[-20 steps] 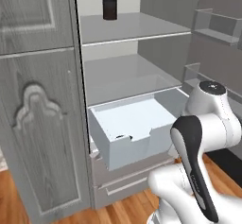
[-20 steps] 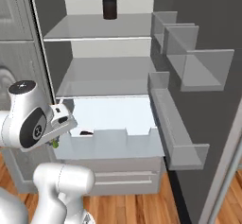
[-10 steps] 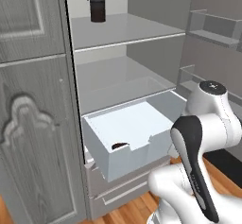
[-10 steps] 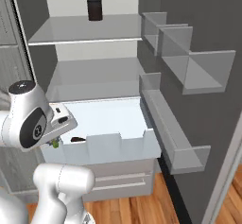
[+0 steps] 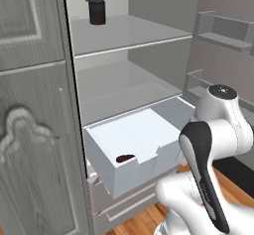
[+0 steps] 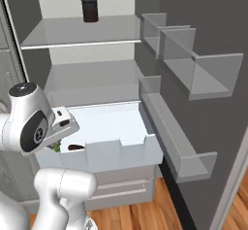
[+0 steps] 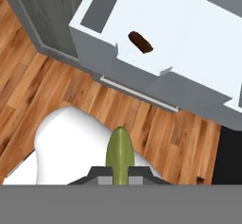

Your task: Place the lemon wedge and sweet potato inside the fridge drawer. Close the drawer after placing the vegetables.

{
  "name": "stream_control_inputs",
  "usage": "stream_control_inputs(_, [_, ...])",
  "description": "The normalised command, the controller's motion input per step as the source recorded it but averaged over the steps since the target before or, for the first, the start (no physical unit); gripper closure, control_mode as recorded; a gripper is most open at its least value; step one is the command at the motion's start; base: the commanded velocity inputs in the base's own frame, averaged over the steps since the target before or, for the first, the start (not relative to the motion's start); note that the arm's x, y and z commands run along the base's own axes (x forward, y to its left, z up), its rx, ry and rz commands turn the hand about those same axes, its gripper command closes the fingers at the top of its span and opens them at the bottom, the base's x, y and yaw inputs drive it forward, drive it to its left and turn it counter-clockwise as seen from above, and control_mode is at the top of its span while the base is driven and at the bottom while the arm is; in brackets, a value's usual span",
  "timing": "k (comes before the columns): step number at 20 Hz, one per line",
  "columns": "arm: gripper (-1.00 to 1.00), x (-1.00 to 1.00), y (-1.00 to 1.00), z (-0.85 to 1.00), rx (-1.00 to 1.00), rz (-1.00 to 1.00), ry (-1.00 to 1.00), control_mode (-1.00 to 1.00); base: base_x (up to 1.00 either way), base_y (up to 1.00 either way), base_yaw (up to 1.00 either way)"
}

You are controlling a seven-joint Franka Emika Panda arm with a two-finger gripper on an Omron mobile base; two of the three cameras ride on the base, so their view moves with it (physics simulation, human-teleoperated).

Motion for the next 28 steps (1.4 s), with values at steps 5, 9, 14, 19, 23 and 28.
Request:
stream_control_inputs(5, [1.00, 0.00, 0.00, 0.00, 0.00, 0.00, 0.00, 1.00, 0.38, 0.24, -0.08])
stream_control_inputs(9, [1.00, 0.00, 0.00, 0.00, 0.00, 0.00, 0.00, 1.00, 0.25, 0.07, -0.06])
stream_control_inputs(14, [1.00, 0.00, 0.00, 0.00, 0.00, 0.00, 0.00, 1.00, 0.15, 0.01, -0.03])
stream_control_inputs(19, [1.00, 0.00, 0.00, 0.00, 0.00, 0.00, 0.00, 1.00, 0.04, 0.00, 0.00])
stream_control_inputs(23, [1.00, 0.00, 0.00, 0.00, 0.00, 0.00, 0.00, 1.00, 0.00, 0.00, 0.00])
stream_control_inputs(28, [1.00, 0.31, 0.17, 0.00, 0.00, 0.00, 0.06, -1.00, 0.01, 0.00, 0.00])
